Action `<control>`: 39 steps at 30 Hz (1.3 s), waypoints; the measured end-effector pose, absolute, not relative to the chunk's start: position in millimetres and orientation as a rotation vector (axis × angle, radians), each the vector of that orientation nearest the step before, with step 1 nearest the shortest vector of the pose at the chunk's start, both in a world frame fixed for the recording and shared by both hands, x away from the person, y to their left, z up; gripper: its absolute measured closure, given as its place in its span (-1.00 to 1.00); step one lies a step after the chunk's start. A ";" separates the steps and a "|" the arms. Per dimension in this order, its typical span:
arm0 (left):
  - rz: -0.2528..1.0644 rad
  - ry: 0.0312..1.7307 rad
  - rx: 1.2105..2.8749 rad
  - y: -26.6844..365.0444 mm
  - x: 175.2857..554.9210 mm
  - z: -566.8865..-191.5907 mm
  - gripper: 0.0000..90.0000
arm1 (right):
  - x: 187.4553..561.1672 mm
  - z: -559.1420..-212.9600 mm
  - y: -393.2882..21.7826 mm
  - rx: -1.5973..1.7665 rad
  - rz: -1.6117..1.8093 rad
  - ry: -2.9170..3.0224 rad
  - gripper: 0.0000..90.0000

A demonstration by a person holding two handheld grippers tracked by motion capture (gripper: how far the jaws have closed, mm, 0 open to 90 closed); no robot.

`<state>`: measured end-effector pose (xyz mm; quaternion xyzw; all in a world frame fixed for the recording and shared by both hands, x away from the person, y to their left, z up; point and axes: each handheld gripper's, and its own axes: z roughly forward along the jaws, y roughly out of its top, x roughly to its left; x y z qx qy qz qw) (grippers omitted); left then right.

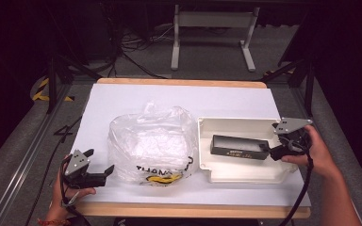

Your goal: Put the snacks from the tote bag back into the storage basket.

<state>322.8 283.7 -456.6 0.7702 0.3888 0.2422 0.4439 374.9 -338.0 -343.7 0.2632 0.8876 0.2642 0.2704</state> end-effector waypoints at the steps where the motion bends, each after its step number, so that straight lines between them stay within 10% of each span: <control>1: 0.601 0.964 1.910 283.8 322.8 -456.6 -0.90 | 373.4 -343.6 -339.1 0.725 0.723 2.384 -0.74; 39: 0.598 0.963 1.912 283.5 322.3 -456.8 -0.89 | 311.6 -377.3 -372.5 1.012 0.902 2.116 -0.88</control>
